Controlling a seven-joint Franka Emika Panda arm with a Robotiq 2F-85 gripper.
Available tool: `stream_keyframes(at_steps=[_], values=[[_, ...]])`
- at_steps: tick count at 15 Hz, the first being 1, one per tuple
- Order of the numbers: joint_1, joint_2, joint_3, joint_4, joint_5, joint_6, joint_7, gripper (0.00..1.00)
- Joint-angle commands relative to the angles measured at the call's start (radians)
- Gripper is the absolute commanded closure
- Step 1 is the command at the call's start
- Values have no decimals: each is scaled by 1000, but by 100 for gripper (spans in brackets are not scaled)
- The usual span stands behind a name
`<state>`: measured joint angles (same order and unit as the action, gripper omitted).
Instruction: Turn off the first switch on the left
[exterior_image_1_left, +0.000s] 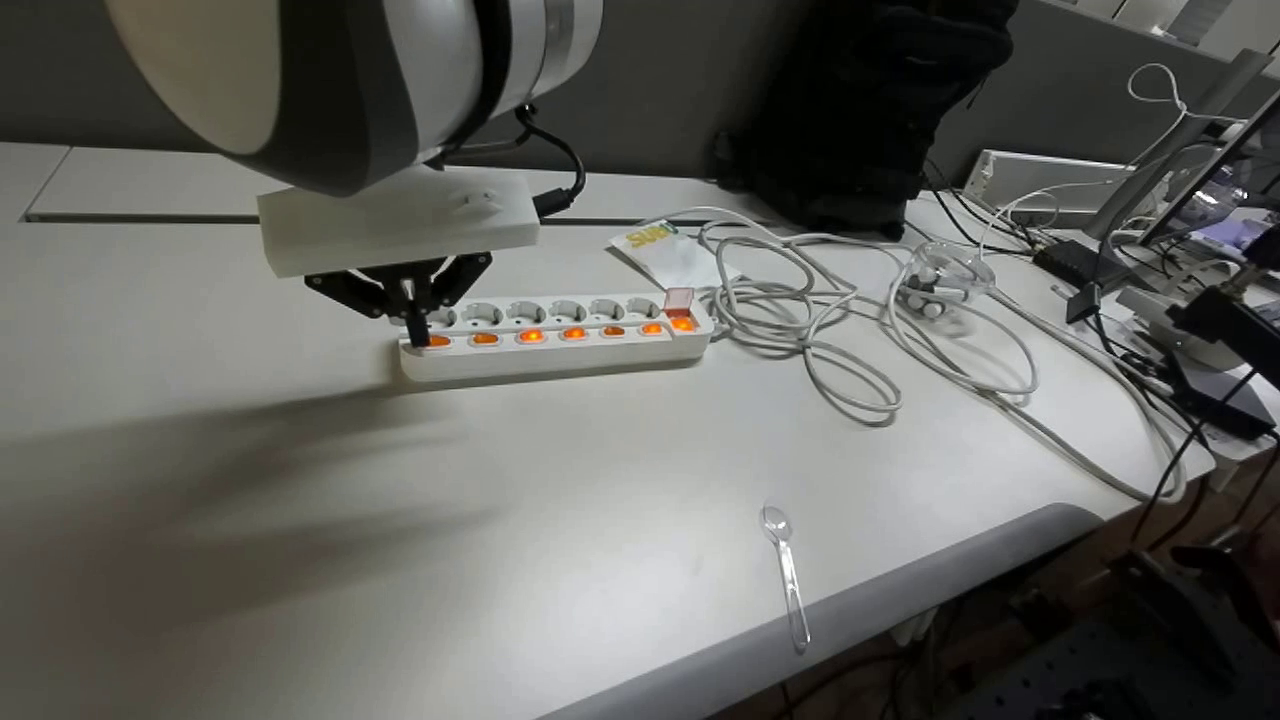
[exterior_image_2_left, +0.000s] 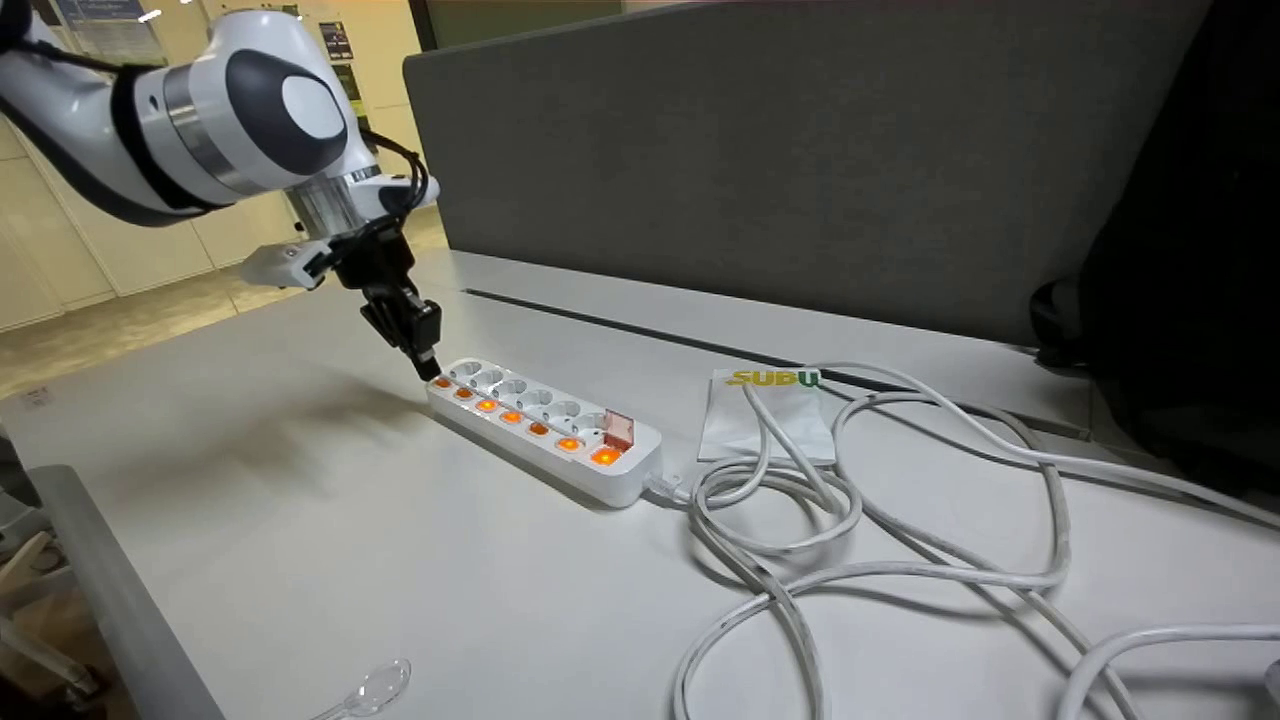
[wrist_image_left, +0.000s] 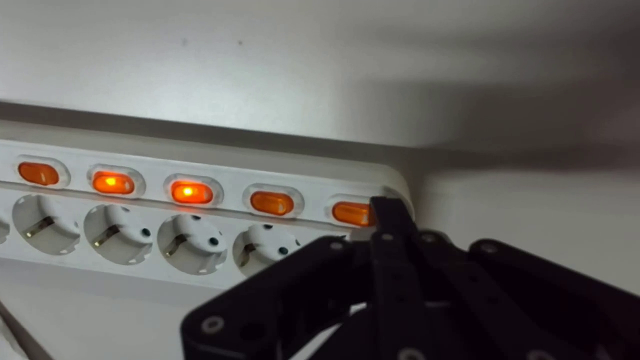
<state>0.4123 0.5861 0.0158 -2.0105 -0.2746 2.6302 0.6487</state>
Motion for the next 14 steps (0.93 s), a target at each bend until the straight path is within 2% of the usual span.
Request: stream_keyframes(at_steps=[1, 14], values=[[14, 5, -18, -5, 27, 32, -14, 100], [2, 23, -17, -4, 120, 60, -80, 100]])
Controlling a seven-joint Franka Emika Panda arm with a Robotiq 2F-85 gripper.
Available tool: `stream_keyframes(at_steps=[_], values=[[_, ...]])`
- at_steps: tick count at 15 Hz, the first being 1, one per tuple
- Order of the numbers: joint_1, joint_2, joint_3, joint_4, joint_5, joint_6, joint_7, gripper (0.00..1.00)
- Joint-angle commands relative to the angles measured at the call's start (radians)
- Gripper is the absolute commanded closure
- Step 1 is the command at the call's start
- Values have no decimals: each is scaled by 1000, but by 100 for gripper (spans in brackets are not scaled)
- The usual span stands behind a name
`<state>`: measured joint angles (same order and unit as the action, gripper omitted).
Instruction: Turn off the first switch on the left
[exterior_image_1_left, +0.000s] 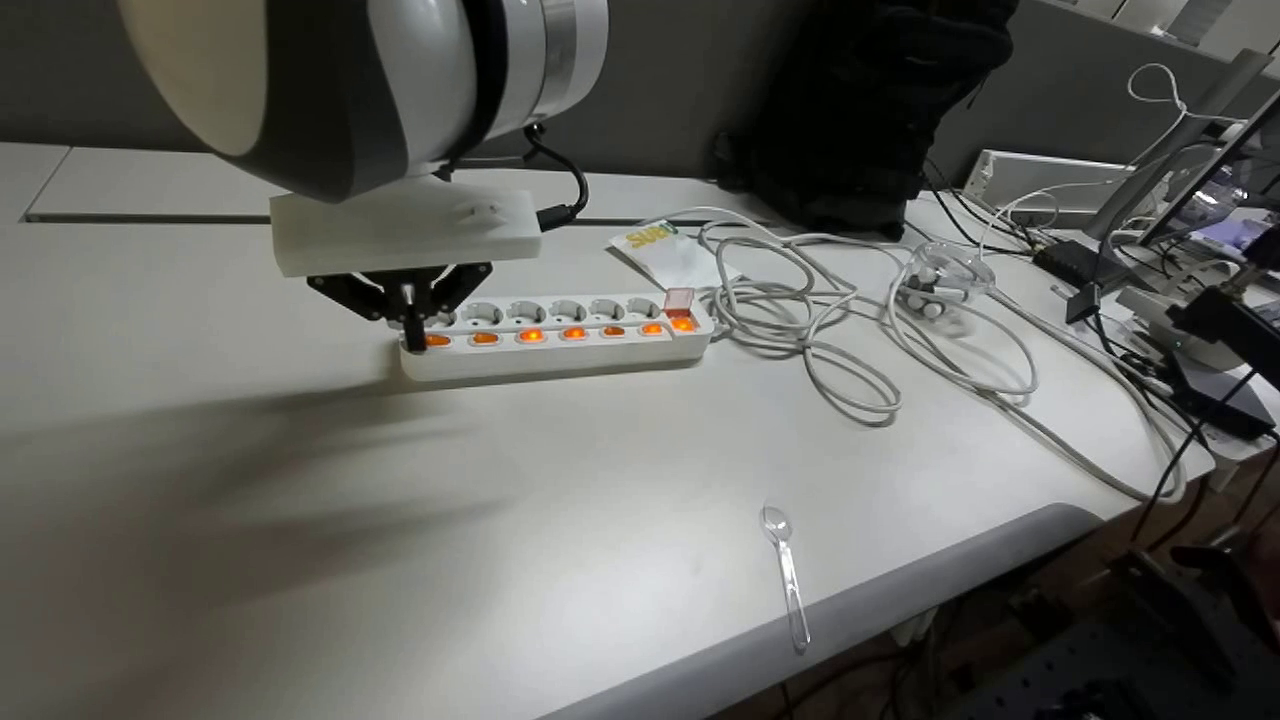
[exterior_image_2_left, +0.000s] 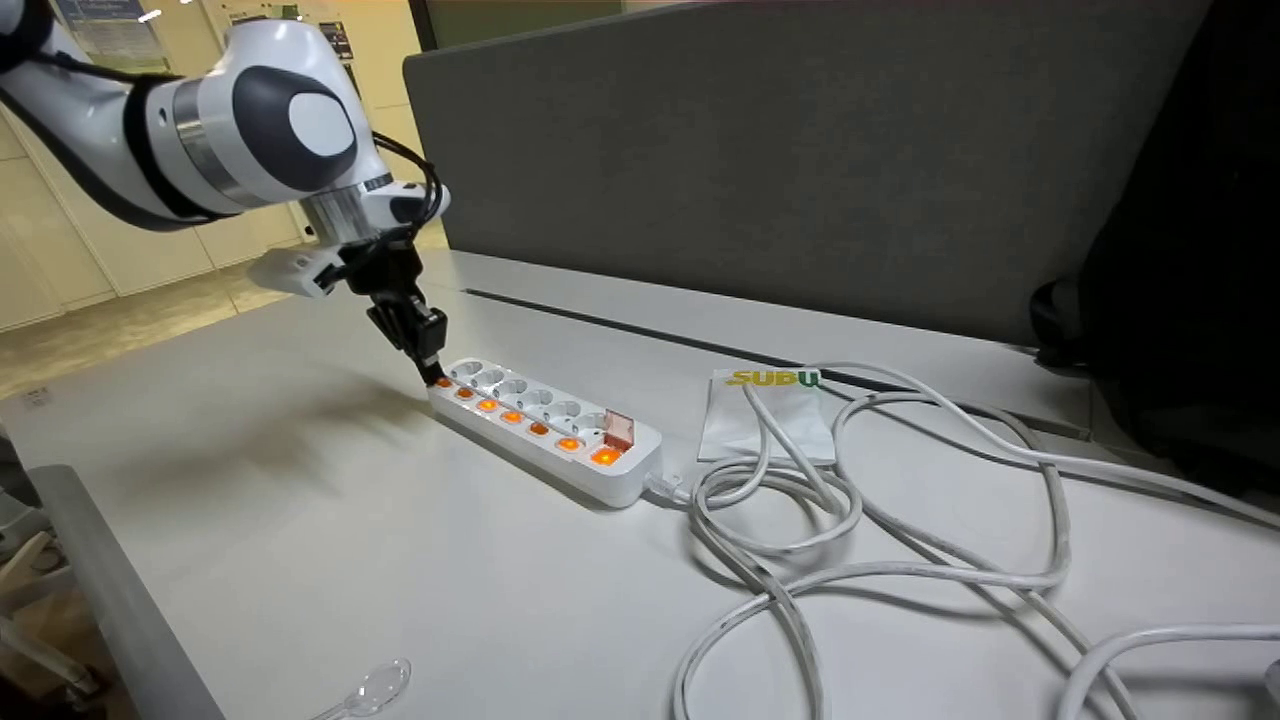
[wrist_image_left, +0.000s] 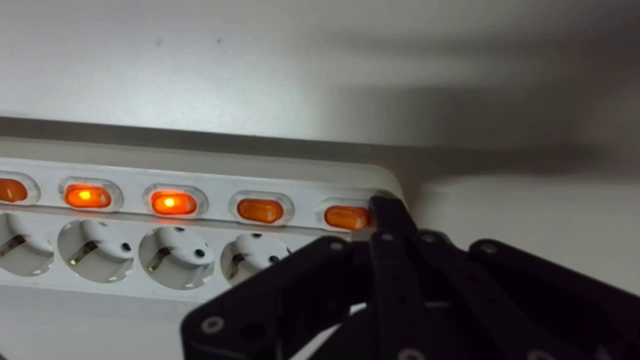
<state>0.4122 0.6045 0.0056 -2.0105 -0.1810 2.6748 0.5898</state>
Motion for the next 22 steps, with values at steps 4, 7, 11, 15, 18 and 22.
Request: stream_keyframes(at_steps=[4, 7, 11, 15, 18, 22], values=[[3, 5, -10, -3, 40, 18, -30, 100], [9, -7, -14, -11, 42, 22, -36, 100], [22, -49, -22, -34, 37, 18, -30, 100], [23, -101, -24, -59, 41, -15, -20, 100], [10, -117, -20, -71, 41, -27, -23, 100], [1, -107, -18, -74, 43, -21, -25, 100]])
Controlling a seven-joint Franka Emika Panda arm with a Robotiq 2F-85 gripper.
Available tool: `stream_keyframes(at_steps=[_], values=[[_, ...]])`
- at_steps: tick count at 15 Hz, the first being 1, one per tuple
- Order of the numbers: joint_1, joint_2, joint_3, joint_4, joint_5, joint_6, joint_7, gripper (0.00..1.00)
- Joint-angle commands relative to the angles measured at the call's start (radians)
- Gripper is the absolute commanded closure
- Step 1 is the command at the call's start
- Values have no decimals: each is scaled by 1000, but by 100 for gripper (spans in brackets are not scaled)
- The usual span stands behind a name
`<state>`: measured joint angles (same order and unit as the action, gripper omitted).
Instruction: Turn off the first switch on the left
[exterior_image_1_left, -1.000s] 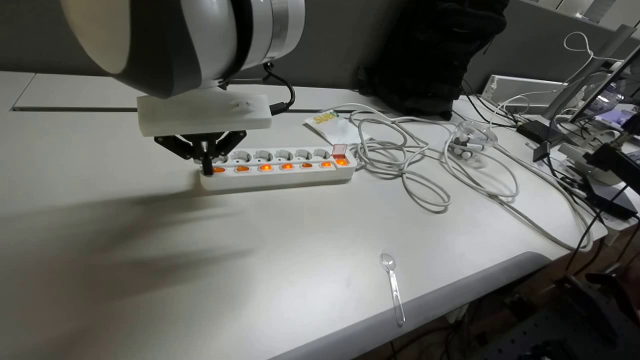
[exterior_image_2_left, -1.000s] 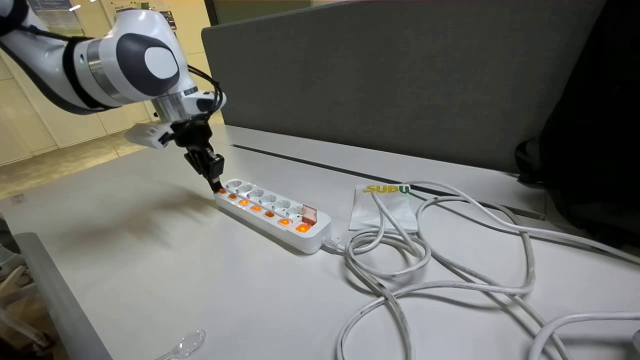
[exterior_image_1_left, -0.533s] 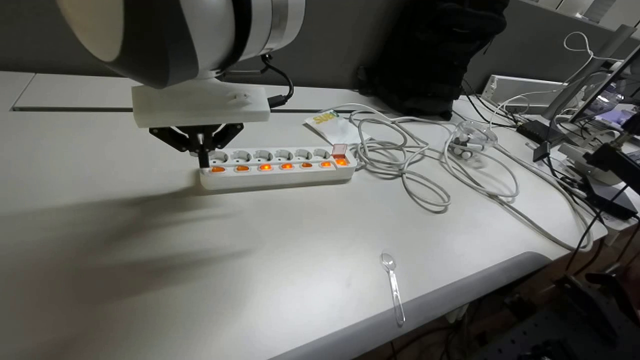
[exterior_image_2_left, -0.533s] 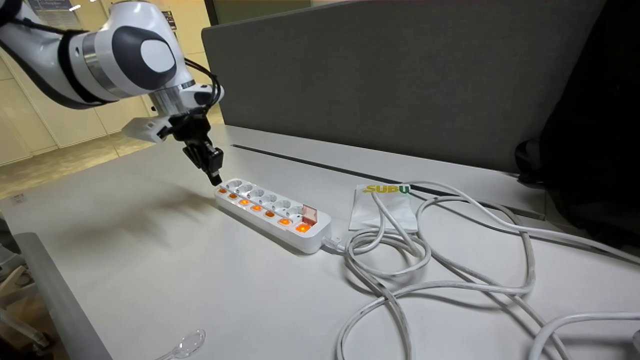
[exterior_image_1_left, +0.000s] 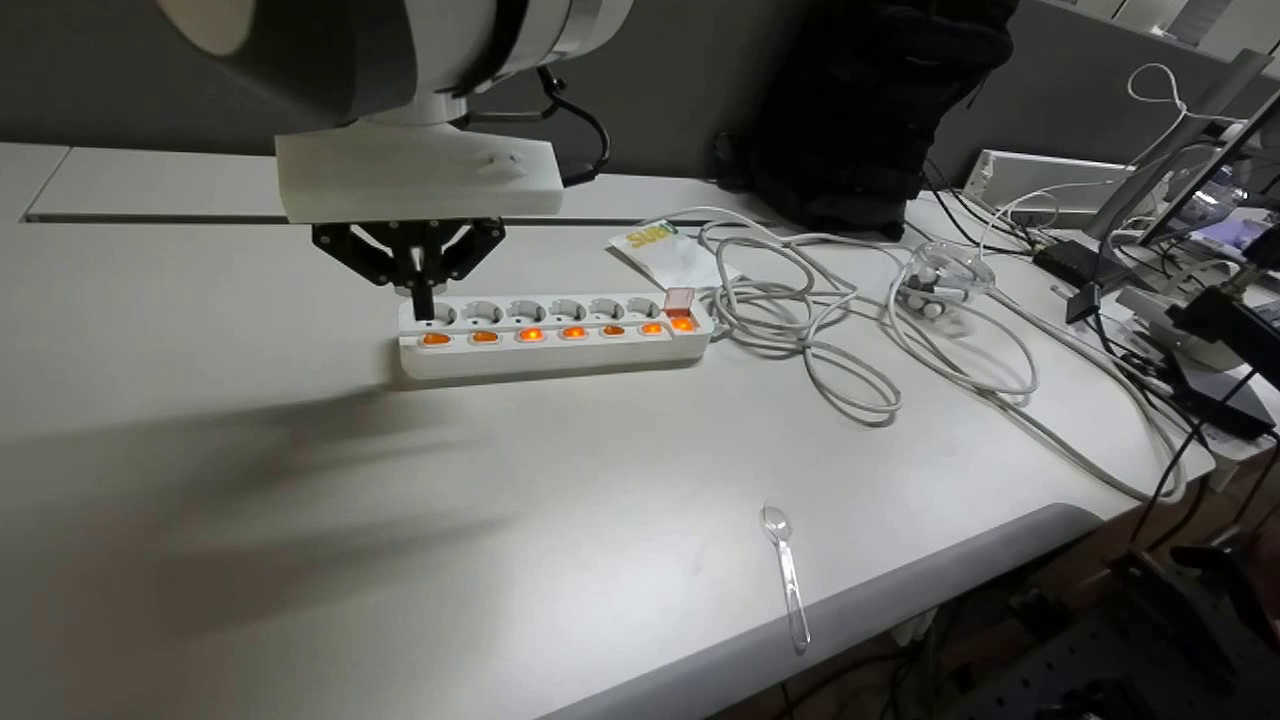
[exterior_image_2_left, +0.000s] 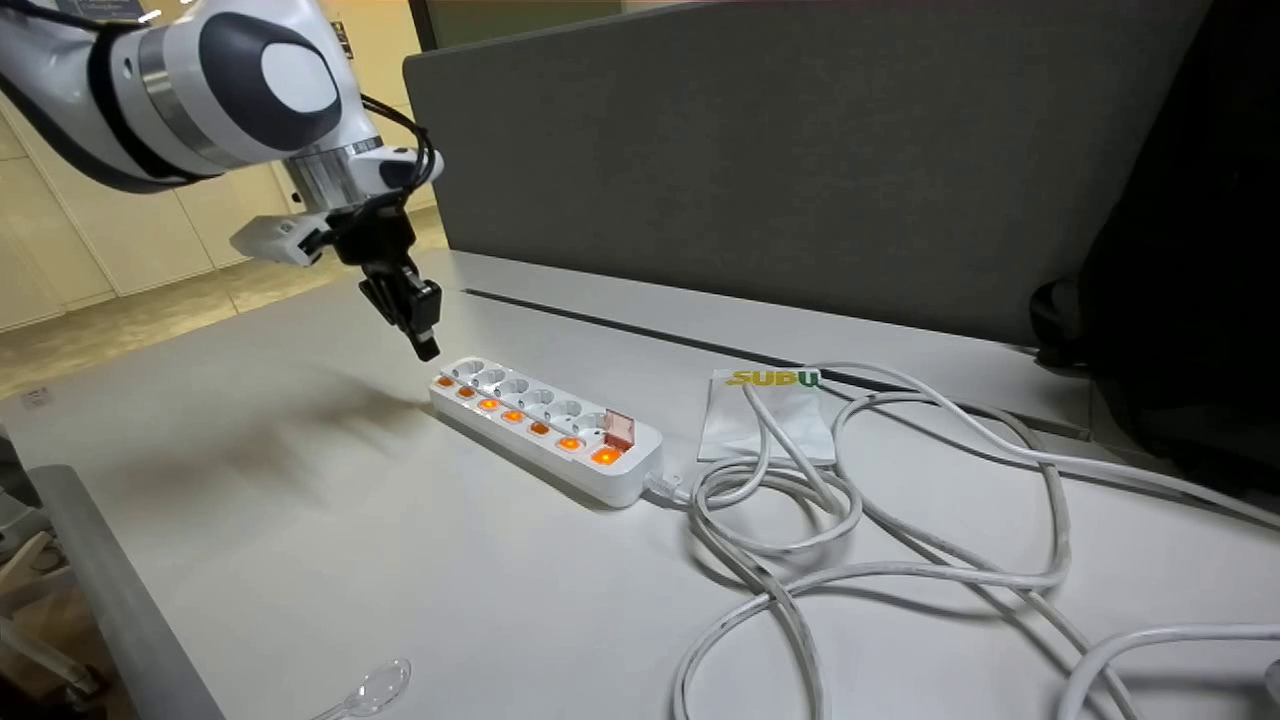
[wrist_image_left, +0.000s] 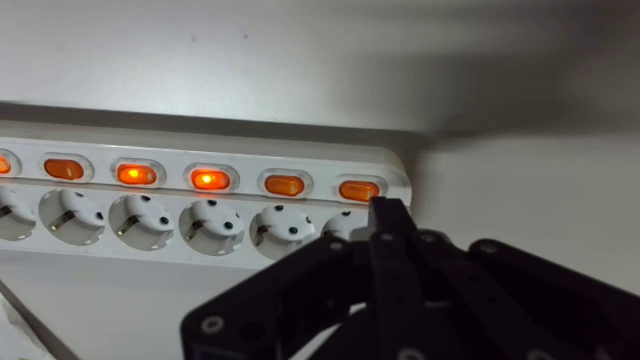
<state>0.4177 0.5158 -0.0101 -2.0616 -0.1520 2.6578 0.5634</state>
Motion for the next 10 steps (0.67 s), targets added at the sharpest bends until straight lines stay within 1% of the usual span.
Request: stream_keyframes(at_steps=[1, 10], values=[[-8, -14, 0, -21, 17, -7, -2, 100], [-24, 30, 10, -2, 58, -8, -18, 100]])
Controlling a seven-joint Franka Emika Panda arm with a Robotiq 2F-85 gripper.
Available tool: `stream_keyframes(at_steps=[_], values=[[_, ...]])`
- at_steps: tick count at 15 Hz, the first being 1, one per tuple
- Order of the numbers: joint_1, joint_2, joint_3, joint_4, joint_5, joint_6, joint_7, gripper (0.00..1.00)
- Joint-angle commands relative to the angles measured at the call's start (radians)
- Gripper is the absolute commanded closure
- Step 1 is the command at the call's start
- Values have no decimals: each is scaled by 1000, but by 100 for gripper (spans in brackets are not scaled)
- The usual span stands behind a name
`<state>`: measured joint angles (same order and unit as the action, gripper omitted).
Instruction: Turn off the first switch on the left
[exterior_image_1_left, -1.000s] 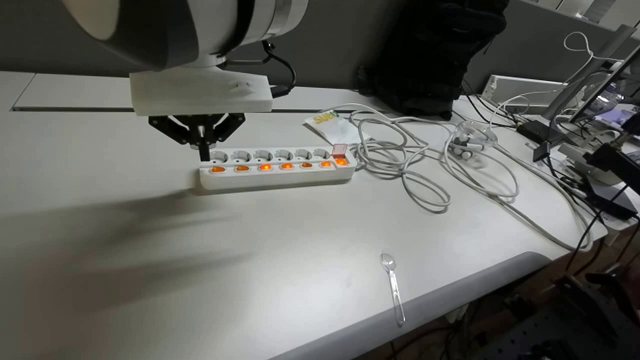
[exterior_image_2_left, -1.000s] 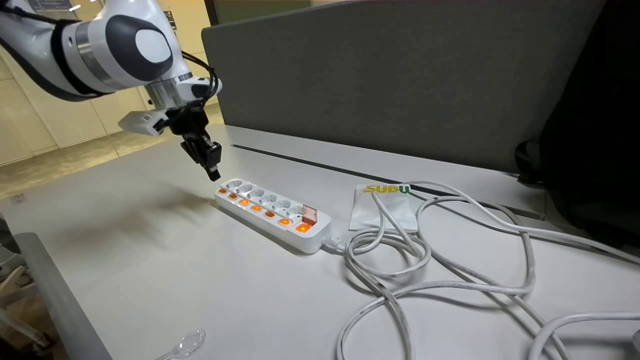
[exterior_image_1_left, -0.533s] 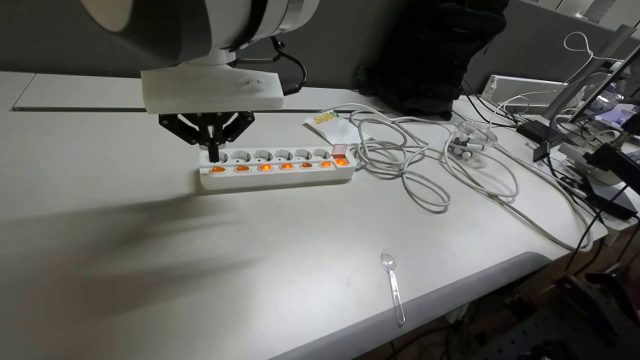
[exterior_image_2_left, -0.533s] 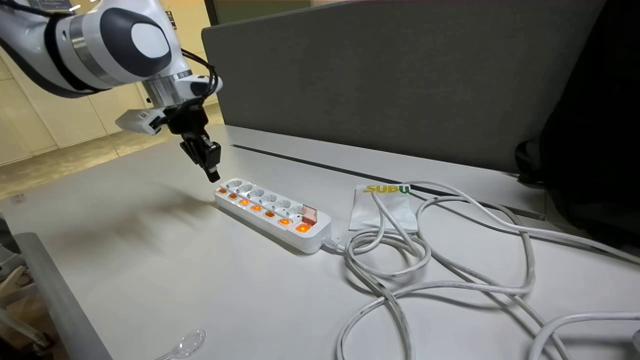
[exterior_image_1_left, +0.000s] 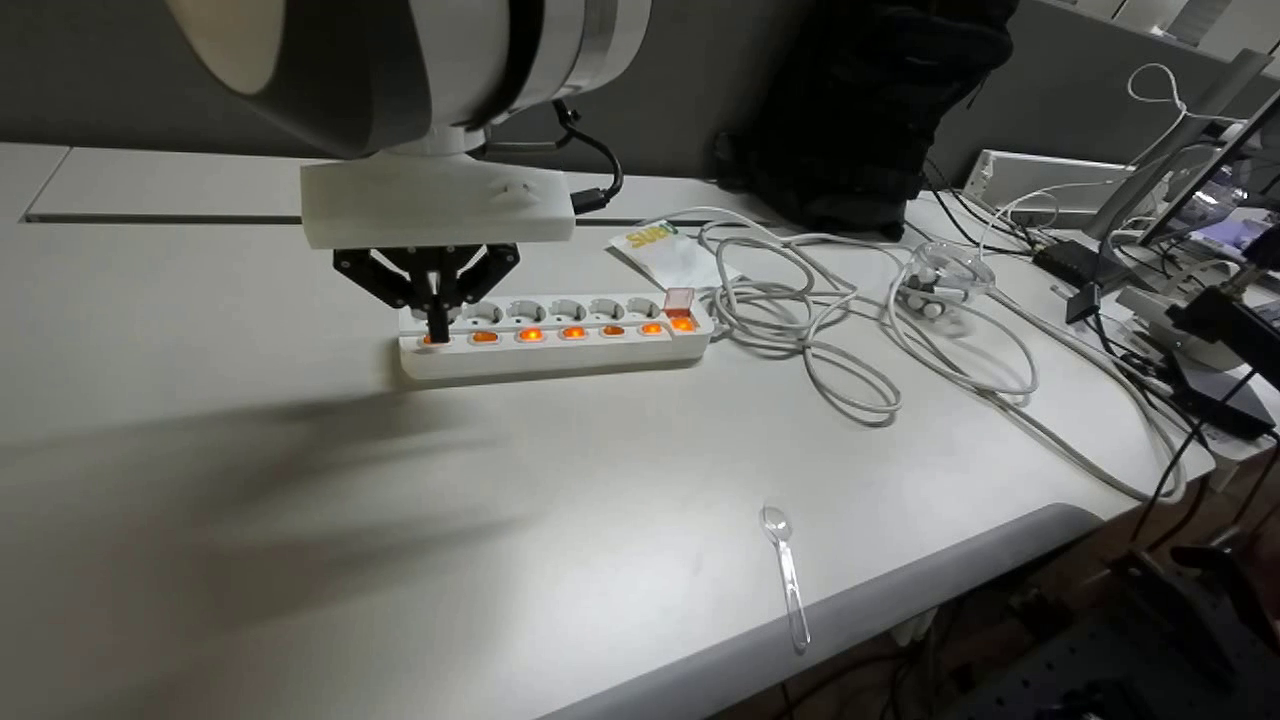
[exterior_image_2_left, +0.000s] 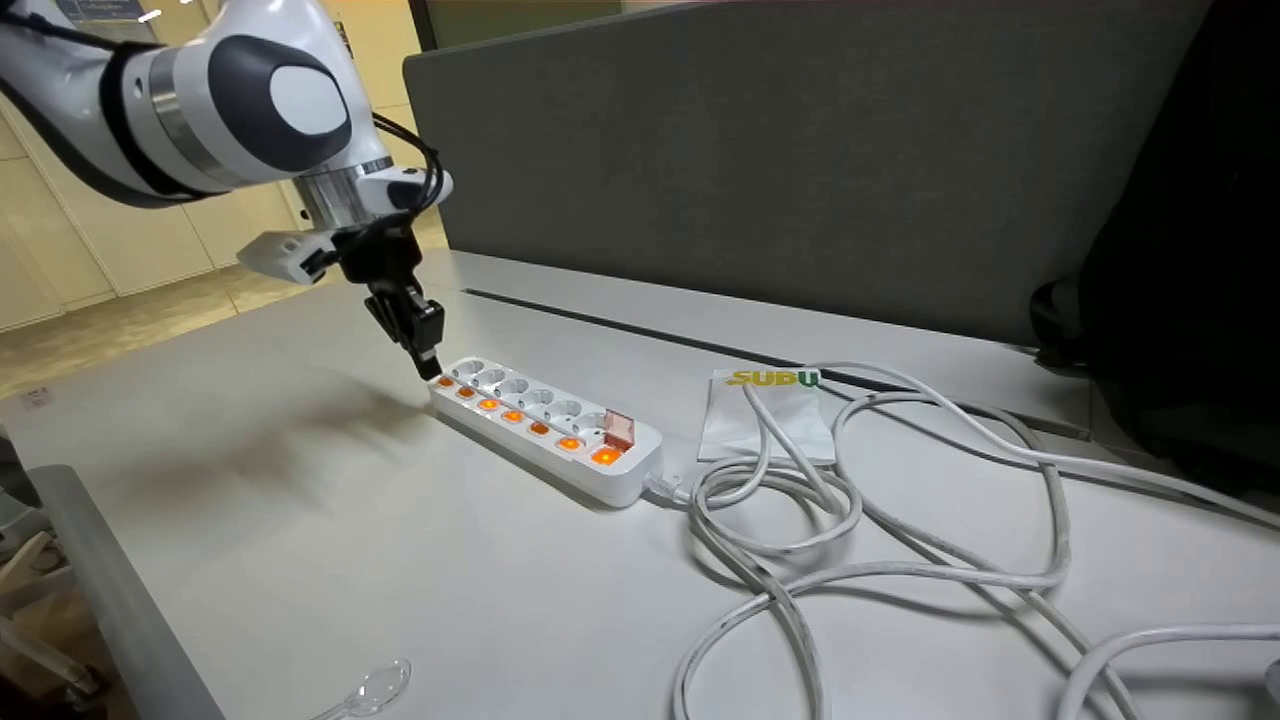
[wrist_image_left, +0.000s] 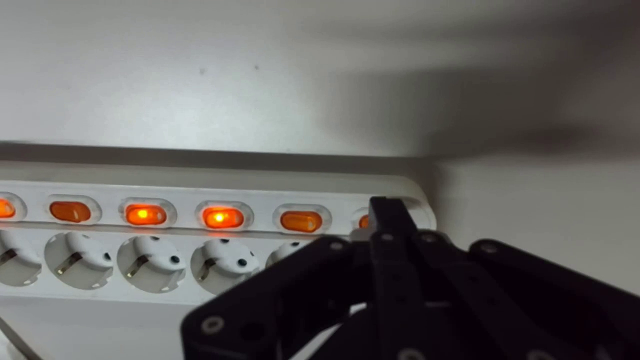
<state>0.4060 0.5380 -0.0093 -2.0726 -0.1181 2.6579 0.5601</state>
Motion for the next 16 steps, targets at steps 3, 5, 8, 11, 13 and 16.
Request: stream_keyframes(at_steps=[3, 5, 8, 11, 13, 16], values=[[-11, 20, 8, 15, 33, -10, -19, 100], [-7, 26, 4, 20, 38, -4, -18, 100], [-2, 30, -3, 26, 33, -5, -15, 100], [-2, 33, -4, 33, 32, -4, -16, 100], [1, 37, -7, 37, 28, 0, -16, 100], [8, 38, -14, 41, 16, 11, -15, 100]])
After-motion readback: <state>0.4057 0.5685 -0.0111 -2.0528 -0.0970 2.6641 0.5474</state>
